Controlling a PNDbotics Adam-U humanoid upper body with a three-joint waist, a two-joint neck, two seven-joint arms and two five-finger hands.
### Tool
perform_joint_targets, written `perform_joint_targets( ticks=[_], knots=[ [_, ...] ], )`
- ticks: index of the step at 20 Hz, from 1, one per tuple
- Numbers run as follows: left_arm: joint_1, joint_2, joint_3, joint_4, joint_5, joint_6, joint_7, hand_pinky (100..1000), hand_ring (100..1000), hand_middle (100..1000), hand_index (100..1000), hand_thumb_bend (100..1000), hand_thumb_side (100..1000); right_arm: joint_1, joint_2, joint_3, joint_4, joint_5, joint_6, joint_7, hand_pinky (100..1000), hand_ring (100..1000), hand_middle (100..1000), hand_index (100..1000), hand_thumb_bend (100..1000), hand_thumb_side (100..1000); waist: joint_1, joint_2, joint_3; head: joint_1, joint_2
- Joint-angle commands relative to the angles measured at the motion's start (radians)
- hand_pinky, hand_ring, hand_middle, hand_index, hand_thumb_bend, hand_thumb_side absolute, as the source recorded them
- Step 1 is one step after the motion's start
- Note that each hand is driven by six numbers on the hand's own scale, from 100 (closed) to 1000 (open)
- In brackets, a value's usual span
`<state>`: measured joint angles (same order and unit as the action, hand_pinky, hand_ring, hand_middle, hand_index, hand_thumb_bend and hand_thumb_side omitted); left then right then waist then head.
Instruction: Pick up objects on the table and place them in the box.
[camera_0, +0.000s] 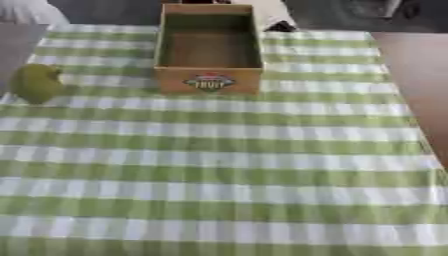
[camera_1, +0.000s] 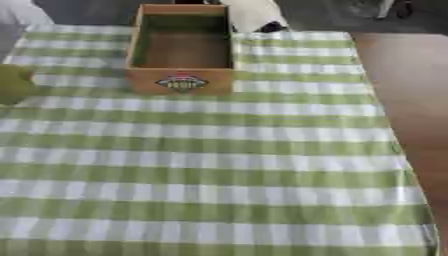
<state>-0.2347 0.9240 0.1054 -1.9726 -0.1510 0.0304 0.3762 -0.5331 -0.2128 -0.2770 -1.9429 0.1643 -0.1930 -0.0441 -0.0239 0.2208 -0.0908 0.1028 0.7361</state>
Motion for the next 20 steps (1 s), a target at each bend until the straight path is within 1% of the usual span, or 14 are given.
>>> perform_joint_targets(
  ticks=[1,5,10,12,15,17,20],
  knots=[
    [-0.009,0.044,0.029,0.010,0.016,0.014,0.029,657,742,760,864,100,572,-0.016,-0.028,0.000,-0.008,0.003,-0.002,0.004,919,747,633,805,100,583,0.003,-0.014,-0.001,-0.005,-0.013],
    [-0.012,0.048,0.037,0.042,0.026,0.026,0.031,663,750,773,881,100,594,-0.017,-0.028,0.000,-0.006,0.003,-0.003,0.004,919,747,633,805,100,583,0.002,-0.013,-0.001,-0.006,-0.014],
    [-0.023,0.063,0.042,0.098,0.004,0.057,-0.015,696,775,797,909,100,599,-0.016,-0.029,0.000,-0.004,0.002,-0.004,0.005,919,747,633,805,100,583,0.002,-0.014,-0.002,-0.006,-0.014],
    [-0.034,0.077,0.036,0.133,-0.017,0.066,-0.057,719,791,810,923,100,607,-0.016,-0.029,0.001,-0.004,0.002,-0.004,0.005,919,748,633,805,100,583,0.003,-0.015,-0.003,-0.005,-0.014],
    [-0.059,0.099,0.024,0.188,-0.051,0.064,-0.137,754,815,825,938,100,615,-0.014,-0.029,0.002,-0.003,0.002,-0.004,0.007,919,748,633,805,100,583,0.003,-0.018,-0.004,-0.004,-0.012],
    [-0.086,0.117,0.010,0.231,-0.076,0.054,-0.208,782,831,832,944,100,620,-0.013,-0.029,0.003,-0.001,0.001,-0.004,0.008,919,748,633,805,100,573,0.003,-0.020,-0.003,-0.006,-0.010],
    [-0.150,0.144,-0.012,0.310,-0.102,0.025,-0.303,792,836,838,951,103,653,-0.011,-0.028,0.007,0.001,0.000,-0.006,0.012,919,748,633,805,100,582,0.004,-0.025,-0.003,-0.008,-0.006]
  ],
)
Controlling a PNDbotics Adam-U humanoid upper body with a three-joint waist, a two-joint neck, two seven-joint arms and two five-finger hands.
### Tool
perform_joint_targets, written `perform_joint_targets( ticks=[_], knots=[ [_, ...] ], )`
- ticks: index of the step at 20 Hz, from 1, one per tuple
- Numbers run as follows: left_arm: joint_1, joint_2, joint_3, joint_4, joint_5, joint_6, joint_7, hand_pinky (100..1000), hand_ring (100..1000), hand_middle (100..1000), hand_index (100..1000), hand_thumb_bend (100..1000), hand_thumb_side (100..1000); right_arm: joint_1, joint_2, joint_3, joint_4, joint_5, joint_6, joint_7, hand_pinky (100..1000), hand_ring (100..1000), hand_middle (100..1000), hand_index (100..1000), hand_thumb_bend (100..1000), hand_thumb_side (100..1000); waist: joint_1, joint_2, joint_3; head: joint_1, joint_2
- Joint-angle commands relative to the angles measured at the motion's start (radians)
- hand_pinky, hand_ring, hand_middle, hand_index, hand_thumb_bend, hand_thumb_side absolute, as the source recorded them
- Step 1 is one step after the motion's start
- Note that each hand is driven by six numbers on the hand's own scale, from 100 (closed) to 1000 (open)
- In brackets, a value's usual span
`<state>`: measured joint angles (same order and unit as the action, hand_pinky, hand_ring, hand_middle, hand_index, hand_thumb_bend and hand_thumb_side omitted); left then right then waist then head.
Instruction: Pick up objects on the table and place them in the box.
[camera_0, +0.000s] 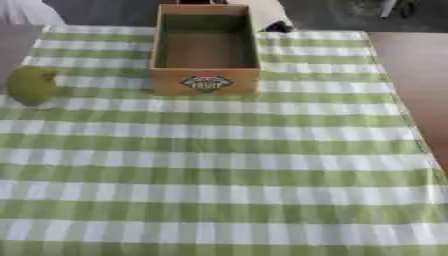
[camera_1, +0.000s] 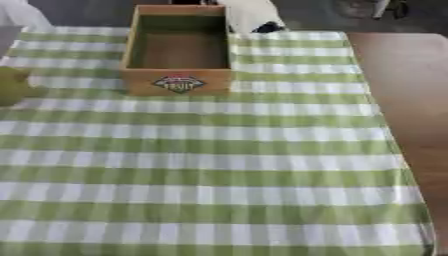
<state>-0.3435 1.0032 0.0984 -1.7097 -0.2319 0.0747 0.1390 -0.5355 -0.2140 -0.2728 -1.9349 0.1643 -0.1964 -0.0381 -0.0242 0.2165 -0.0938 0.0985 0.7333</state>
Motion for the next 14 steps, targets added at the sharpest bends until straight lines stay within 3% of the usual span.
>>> perform_joint_targets(
  ticks=[1,5,7,12,14],
  knots=[
    [-0.066,0.070,-0.013,0.076,-0.025,-0.032,-0.092,799,843,843,960,112,680,-0.008,-0.026,0.004,-0.006,-0.001,-0.002,0.007,919,748,633,805,100,582,0.004,-0.022,0.000,-0.005,-0.002],
    [-0.177,0.072,-0.061,0.199,-0.059,-0.083,-0.221,866,890,876,991,150,734,-0.006,-0.024,0.007,-0.002,-0.002,-0.004,0.011,918,748,633,805,100,581,0.003,-0.028,-0.004,-0.006,0.001],
    [-0.233,0.065,-0.092,0.265,-0.109,-0.105,-0.315,898,909,879,994,204,720,-0.005,-0.024,0.009,0.000,-0.004,-0.005,0.012,919,748,633,805,100,581,0.002,-0.030,-0.005,-0.006,0.004],
    [-0.349,0.025,-0.136,0.392,-0.210,-0.167,-0.480,916,923,881,977,333,622,-0.002,-0.021,0.011,0.003,-0.007,-0.007,0.017,919,748,633,805,100,581,0.002,-0.034,-0.007,-0.010,0.008],
    [-0.383,0.013,-0.147,0.434,-0.253,-0.184,-0.527,924,928,885,970,401,541,0.000,-0.021,0.011,0.004,-0.008,-0.007,0.018,920,748,632,806,100,581,0.003,-0.034,-0.008,-0.015,0.010]
  ],
)
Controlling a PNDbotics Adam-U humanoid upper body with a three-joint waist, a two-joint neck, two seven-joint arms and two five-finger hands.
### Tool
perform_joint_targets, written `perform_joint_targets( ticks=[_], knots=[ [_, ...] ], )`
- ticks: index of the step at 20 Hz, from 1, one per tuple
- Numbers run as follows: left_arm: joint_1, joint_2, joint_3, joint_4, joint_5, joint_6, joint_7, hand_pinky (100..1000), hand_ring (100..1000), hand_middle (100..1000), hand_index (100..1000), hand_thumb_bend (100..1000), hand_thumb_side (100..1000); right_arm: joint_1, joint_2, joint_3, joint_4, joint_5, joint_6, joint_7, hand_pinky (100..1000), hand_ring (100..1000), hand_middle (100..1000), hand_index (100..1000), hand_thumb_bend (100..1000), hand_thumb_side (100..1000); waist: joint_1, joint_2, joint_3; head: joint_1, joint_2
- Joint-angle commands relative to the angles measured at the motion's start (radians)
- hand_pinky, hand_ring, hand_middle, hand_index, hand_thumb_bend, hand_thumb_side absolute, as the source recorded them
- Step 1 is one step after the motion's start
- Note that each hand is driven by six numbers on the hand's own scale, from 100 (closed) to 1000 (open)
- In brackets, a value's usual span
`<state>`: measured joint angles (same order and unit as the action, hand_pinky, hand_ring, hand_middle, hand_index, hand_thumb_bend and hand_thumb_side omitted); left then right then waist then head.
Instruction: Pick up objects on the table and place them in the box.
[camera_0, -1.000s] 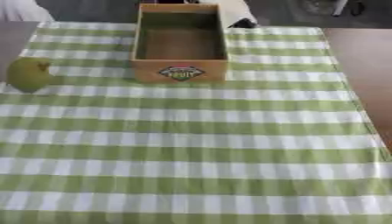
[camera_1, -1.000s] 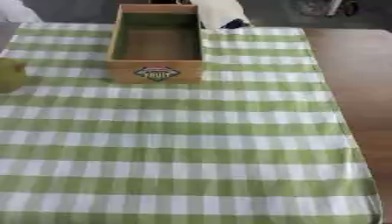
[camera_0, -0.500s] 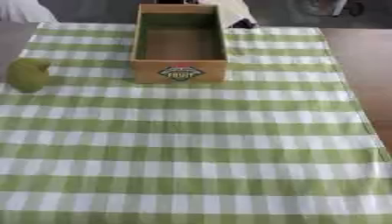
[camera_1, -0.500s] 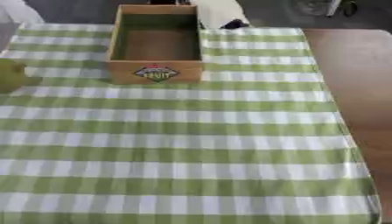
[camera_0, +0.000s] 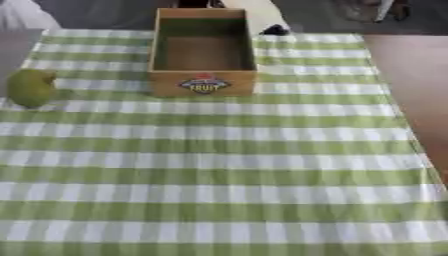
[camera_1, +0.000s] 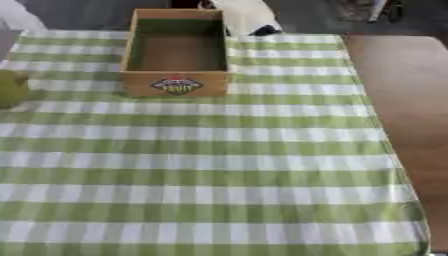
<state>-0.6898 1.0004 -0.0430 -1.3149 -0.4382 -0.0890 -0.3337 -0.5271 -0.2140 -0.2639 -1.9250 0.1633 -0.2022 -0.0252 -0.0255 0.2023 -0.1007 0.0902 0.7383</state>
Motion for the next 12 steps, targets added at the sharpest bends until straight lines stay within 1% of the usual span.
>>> perform_joint_targets(
  ticks=[1,4,7,9,10,12],
  knots=[
    [-0.052,0.009,-0.010,0.059,-0.067,-0.028,-0.076,929,932,886,969,421,509,-0.008,-0.021,0.002,-0.006,-0.007,-0.001,0.005,920,748,632,806,100,581,0.004,-0.020,-0.002,-0.008,0.006],
    [-0.093,-0.005,-0.022,0.111,-0.128,-0.050,-0.152,945,944,890,965,483,437,-0.007,-0.020,0.002,-0.005,-0.009,-0.001,0.006,920,748,632,806,100,581,0.005,-0.021,-0.003,-0.008,0.007],
    [-0.122,-0.012,-0.030,0.148,-0.201,-0.072,-0.206,965,962,891,954,548,361,-0.006,-0.021,0.002,-0.005,-0.009,-0.001,0.006,920,748,632,806,100,581,0.006,-0.021,-0.004,-0.007,0.008],
    [-0.136,-0.018,-0.035,0.176,-0.251,-0.087,-0.238,974,968,894,950,583,278,-0.005,-0.021,0.002,-0.005,-0.010,-0.001,0.007,921,749,632,806,100,581,0.007,-0.021,-0.004,-0.006,0.008],
    [-0.139,-0.020,-0.039,0.188,-0.280,-0.094,-0.251,976,968,892,948,599,210,-0.004,-0.021,0.002,-0.005,-0.010,-0.001,0.007,921,749,632,806,100,581,0.007,-0.021,-0.005,-0.005,0.008],
    [-0.142,-0.025,-0.044,0.212,-0.333,-0.104,-0.266,976,966,889,945,602,100,-0.004,-0.020,0.002,-0.005,-0.011,-0.001,0.007,921,749,632,806,100,581,0.007,-0.020,-0.006,-0.004,0.007]
  ],
)
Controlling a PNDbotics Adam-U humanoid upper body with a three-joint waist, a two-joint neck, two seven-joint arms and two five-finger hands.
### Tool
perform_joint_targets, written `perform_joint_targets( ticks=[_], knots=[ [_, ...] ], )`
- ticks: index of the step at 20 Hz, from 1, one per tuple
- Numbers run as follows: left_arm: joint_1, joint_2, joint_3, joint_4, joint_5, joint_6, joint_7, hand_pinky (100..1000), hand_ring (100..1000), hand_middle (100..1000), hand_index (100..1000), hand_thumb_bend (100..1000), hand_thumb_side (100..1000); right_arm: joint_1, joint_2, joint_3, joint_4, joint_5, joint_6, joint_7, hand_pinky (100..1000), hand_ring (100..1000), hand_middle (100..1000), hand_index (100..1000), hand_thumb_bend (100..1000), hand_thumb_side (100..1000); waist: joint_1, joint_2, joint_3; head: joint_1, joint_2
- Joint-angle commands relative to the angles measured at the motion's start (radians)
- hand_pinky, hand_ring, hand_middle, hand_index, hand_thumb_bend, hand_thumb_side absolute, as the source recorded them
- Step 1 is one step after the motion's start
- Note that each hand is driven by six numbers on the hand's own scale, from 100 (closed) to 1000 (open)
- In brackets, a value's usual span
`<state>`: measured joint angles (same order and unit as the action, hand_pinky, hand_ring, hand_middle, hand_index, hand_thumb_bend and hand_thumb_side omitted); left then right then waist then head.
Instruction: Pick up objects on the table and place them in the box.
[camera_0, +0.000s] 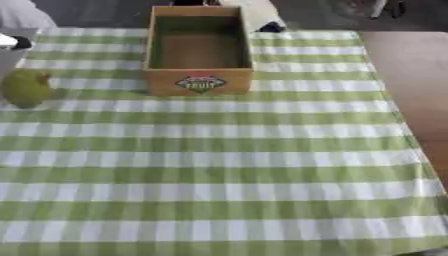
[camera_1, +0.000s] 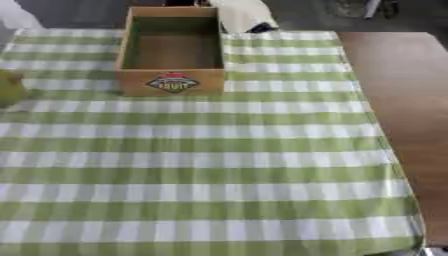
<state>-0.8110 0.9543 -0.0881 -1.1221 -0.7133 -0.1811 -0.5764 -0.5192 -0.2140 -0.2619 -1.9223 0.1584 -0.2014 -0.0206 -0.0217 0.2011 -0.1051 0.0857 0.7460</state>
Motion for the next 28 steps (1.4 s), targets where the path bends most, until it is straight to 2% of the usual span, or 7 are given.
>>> perform_joint_targets(
  ticks=[1,8,12,21,28],
  knots=[
    [-0.022,0.017,-0.002,0.031,-0.079,-0.015,-0.028,975,966,889,943,602,100,-0.012,-0.020,0.000,-0.008,-0.006,-0.002,0.002,921,749,632,806,100,581,0.004,-0.019,-0.002,0.001,-0.001],
    [-0.042,-0.015,-0.024,0.123,-0.187,-0.023,-0.051,976,964,875,953,645,100,-0.014,-0.020,-0.001,-0.006,-0.010,-0.002,0.003,922,749,631,807,100,573,0.003,-0.012,-0.005,0.010,-0.001],
    [-0.063,-0.038,-0.023,0.165,-0.232,-0.009,-0.027,968,958,869,956,629,100,-0.015,-0.019,-0.002,-0.005,-0.012,-0.003,0.004,923,750,631,807,100,581,0.002,-0.007,-0.007,0.014,-0.002],
    [-0.113,-0.099,0.000,0.269,-0.299,0.023,0.006,959,952,875,958,613,100,-0.024,-0.022,-0.006,0.000,-0.019,-0.005,0.004,924,750,630,808,100,579,-0.002,0.016,-0.011,0.046,-0.012],
    [-0.126,-0.113,0.014,0.296,-0.321,0.030,0.025,956,951,876,960,595,100,-0.029,-0.026,-0.009,0.006,-0.024,-0.008,0.005,926,751,630,809,100,579,-0.003,0.032,-0.011,0.073,-0.029]
  ],
)
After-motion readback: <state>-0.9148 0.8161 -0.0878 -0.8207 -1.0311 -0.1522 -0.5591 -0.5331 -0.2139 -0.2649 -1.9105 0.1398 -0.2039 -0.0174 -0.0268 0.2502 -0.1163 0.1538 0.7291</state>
